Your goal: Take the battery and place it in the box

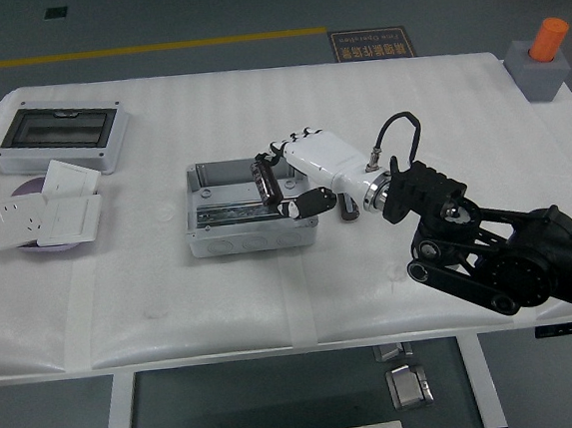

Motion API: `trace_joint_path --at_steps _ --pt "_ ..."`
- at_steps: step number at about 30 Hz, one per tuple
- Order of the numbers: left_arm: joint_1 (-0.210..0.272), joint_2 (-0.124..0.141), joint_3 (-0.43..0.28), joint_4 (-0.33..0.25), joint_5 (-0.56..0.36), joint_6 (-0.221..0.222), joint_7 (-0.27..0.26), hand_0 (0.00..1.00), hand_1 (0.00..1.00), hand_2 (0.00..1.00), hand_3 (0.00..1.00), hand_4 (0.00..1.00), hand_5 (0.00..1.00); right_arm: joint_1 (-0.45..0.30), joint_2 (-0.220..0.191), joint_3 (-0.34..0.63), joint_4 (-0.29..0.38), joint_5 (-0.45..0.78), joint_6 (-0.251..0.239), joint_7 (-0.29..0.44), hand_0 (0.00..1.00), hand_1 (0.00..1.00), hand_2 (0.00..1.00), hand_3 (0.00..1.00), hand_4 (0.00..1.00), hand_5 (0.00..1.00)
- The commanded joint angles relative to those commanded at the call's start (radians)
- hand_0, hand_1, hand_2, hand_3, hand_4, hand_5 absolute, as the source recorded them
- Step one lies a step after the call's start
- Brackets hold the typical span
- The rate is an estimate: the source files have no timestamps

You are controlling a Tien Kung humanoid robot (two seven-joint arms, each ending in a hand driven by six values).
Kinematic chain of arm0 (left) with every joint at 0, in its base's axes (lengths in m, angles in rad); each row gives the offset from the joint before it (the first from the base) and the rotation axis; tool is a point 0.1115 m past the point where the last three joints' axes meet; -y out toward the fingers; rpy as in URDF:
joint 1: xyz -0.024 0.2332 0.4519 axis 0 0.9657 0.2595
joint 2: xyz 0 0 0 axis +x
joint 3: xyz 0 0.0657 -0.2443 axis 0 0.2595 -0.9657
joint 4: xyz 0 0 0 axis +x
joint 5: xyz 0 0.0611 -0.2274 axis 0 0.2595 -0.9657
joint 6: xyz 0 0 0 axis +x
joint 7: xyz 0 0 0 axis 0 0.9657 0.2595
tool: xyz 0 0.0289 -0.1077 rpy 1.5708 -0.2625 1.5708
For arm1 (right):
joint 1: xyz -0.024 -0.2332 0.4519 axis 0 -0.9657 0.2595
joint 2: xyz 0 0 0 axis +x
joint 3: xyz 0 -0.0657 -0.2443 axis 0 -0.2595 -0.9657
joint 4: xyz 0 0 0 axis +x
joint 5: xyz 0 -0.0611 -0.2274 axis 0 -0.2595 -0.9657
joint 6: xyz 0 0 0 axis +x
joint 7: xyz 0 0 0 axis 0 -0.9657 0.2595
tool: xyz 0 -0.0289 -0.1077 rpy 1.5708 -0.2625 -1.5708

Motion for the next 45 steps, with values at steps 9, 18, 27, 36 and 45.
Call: trace_joint_path --at_steps 9,18,27,36,45 --pt "-0.002 0.000 0.003 0.000 -0.003 0.001 0.000 0.627 0.647 0.503 0.612 0.583 0.462 -0.001 -0.001 -0.007 -0.007 0.001 0.002 0.001 0.998 0.896 0.874 0.990 0.990 0.580" --pt "-0.003 -0.001 0.008 0.000 -0.011 0.004 -0.002 0.627 0.647 0.502 0.610 0.580 0.463 0.008 -0.078 -0.027 -0.050 0.030 0.003 0.009 0.998 0.891 0.865 0.981 0.998 0.597" --pt "-0.004 -0.002 0.010 0.000 -0.018 0.005 -0.004 0.627 0.647 0.499 0.609 0.567 0.457 0.042 -0.104 -0.131 -0.173 0.097 0.001 0.032 0.976 0.830 0.803 0.905 0.998 0.595" --pt "0.000 -0.002 0.009 0.000 -0.019 0.005 -0.004 0.627 0.646 0.499 0.609 0.560 0.452 0.062 -0.084 -0.198 -0.229 0.116 0.022 0.034 0.917 0.772 0.773 0.845 0.998 0.578" --pt "0.001 -0.003 0.012 0.000 -0.018 0.002 -0.006 0.627 0.644 0.498 0.606 0.554 0.452 0.073 -0.086 -0.213 -0.271 0.136 0.034 0.042 0.779 0.688 0.736 0.779 0.998 0.578"
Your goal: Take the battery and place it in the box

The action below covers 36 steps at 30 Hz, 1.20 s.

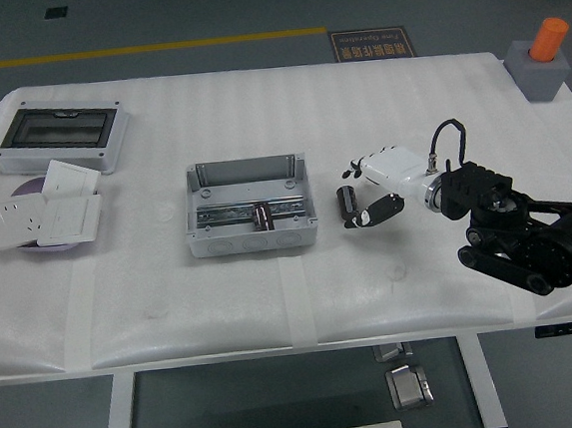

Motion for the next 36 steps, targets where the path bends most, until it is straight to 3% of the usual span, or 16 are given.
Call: trace_joint_path --at_steps 28,36 --pt "-0.013 0.002 0.032 0.000 -0.021 -0.006 -0.018 0.628 0.645 0.496 0.603 0.548 0.459 0.015 0.048 -0.052 -0.090 0.075 -0.014 0.020 0.774 0.674 0.722 0.761 0.983 0.554" --pt "-0.015 0.001 0.043 0.000 -0.033 -0.004 -0.026 0.628 0.644 0.486 0.603 0.546 0.464 0.012 0.057 -0.059 -0.091 0.083 -0.027 0.019 0.760 0.659 0.695 0.740 0.920 0.529"
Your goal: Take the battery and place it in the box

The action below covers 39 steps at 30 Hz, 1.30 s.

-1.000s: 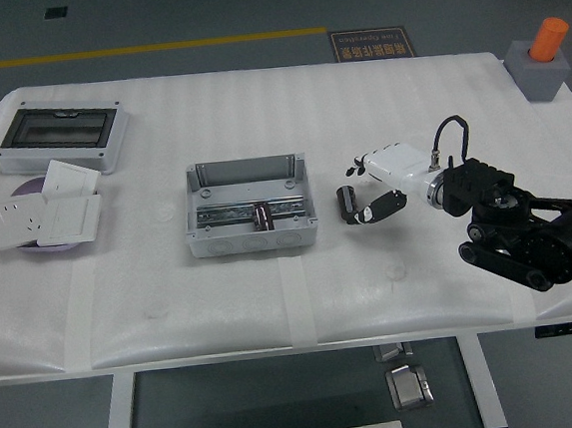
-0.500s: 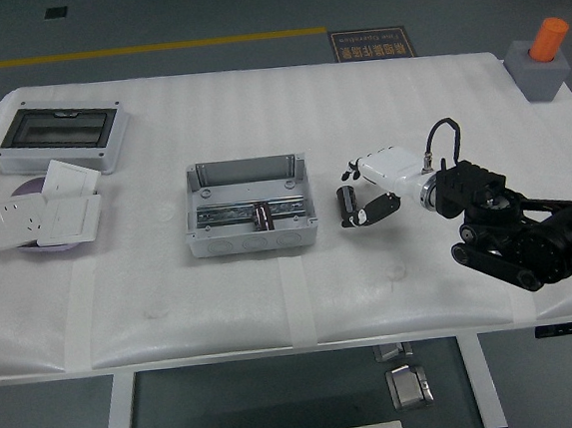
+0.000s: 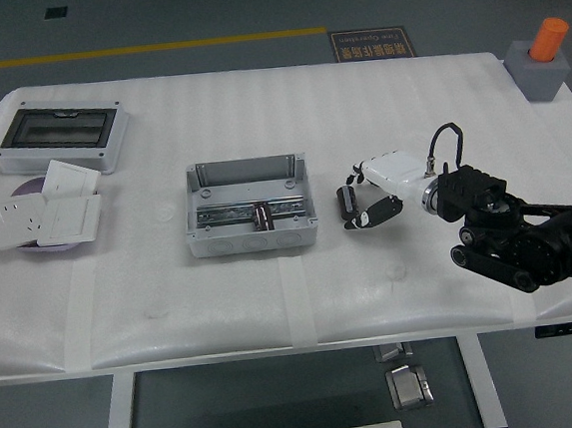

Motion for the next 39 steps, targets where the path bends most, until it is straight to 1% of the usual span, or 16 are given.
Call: trace_joint_path --at_steps 4,5,10,11,16,17,22,23,25,28,29,33,39 --pt "0.000 -0.001 0.002 0.000 -0.004 0.001 -0.002 0.628 0.644 0.486 0.603 0.546 0.464 -0.001 0.001 -0.002 0.002 -0.002 -0.006 -0.002 0.760 0.659 0.695 0.740 0.920 0.529" --pt "0.000 -0.001 0.002 0.000 -0.005 0.001 -0.002 0.628 0.644 0.485 0.602 0.546 0.465 -0.002 0.001 -0.003 0.002 -0.002 -0.008 -0.002 0.753 0.651 0.682 0.716 0.798 0.438" --pt "-0.002 -0.001 0.007 0.000 -0.012 0.003 -0.006 0.628 0.644 0.485 0.602 0.546 0.465 -0.004 0.001 -0.005 0.003 -0.008 -0.018 -0.003 0.753 0.651 0.682 0.716 0.798 0.438" --pt "-0.002 -0.001 0.009 0.000 -0.014 0.003 -0.007 0.627 0.644 0.485 0.603 0.545 0.465 -0.004 0.000 -0.005 0.002 -0.008 -0.020 -0.003 0.747 0.634 0.670 0.689 0.745 0.394" --pt "-0.003 -0.002 0.014 0.000 -0.019 0.004 -0.009 0.627 0.644 0.485 0.603 0.545 0.465 -0.008 0.002 -0.008 -0.001 -0.007 -0.028 0.000 0.747 0.634 0.670 0.689 0.745 0.394" --pt "-0.004 -0.002 0.015 0.000 -0.020 0.004 -0.010 0.627 0.644 0.485 0.603 0.543 0.464 -0.009 0.002 -0.009 -0.001 -0.007 -0.030 0.001 0.736 0.623 0.649 0.672 0.618 0.321" --pt "-0.003 -0.002 0.016 0.000 -0.022 0.006 -0.012 0.627 0.644 0.485 0.603 0.543 0.464 -0.014 0.002 -0.006 0.001 -0.005 -0.038 0.004 0.736 0.623 0.649 0.672 0.618 0.321" --pt "-0.002 -0.002 0.017 0.000 -0.022 0.006 -0.012 0.628 0.644 0.484 0.603 0.543 0.464 -0.015 0.000 -0.003 0.003 -0.007 -0.040 0.003 0.726 0.611 0.643 0.671 0.555 0.284" --pt "-0.001 -0.002 0.014 0.000 -0.020 0.007 -0.012 0.628 0.644 0.484 0.603 0.543 0.464 -0.017 -0.005 0.009 0.011 -0.013 -0.042 0.002 0.726 0.611 0.643 0.671 0.555 0.284" --pt "0.001 -0.002 0.011 0.000 -0.017 0.008 -0.013 0.628 0.644 0.484 0.603 0.543 0.464 -0.020 -0.018 0.040 0.033 -0.030 -0.047 -0.002 0.726 0.611 0.643 0.671 0.555 0.284" --pt "0.001 -0.002 0.010 0.000 -0.016 0.008 -0.014 0.627 0.644 0.482 0.603 0.542 0.465 -0.022 -0.023 0.055 0.044 -0.039 -0.048 -0.004 0.723 0.610 0.641 0.672 0.512 0.257" --pt "0.002 -0.002 0.007 0.000 -0.014 0.010 -0.015 0.627 0.644 0.482 0.603 0.542 0.465 -0.030 -0.039 0.112 0.082 -0.073 -0.052 -0.014 0.723 0.610 0.641 0.672 0.512 0.257" --pt "0.006 -0.003 -0.004 0.000 -0.005 0.010 -0.012 0.627 0.643 0.484 0.603 0.543 0.468 -0.060 -0.062 0.228 0.192 -0.145 -0.057 -0.040 0.722 0.609 0.641 0.673 0.505 0.257"
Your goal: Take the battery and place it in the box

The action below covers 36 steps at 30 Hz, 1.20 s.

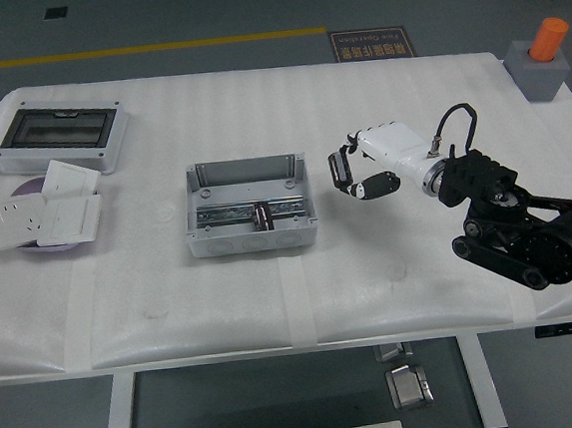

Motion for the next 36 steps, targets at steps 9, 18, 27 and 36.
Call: trace_joint_path --at_steps 9,18,27,36 --pt "0.006 -0.001 -0.009 0.000 0.006 -0.002 0.006 0.627 0.642 0.493 0.605 0.551 0.473 -0.062 0.055 0.128 0.177 -0.079 0.011 -0.037 0.718 0.607 0.639 0.675 0.506 0.264" --pt "0.003 0.001 -0.001 0.000 -0.005 -0.002 0.007 0.626 0.642 0.493 0.606 0.554 0.475 -0.061 0.131 0.084 0.154 -0.127 0.024 -0.060 0.724 0.608 0.638 0.673 0.511 0.264" --pt "-0.001 0.001 -0.001 0.000 -0.007 -0.005 0.009 0.625 0.642 0.486 0.606 0.566 0.484 -0.056 0.138 0.073 0.103 -0.133 0.029 -0.055 0.984 0.851 0.888 0.944 0.924 0.515" --pt "-0.004 0.003 0.004 0.000 -0.011 -0.006 0.009 0.625 0.641 0.472 0.603 0.570 0.483 -0.057 0.129 0.081 0.096 -0.140 0.033 -0.056 0.998 0.865 0.900 0.981 0.977 0.550"
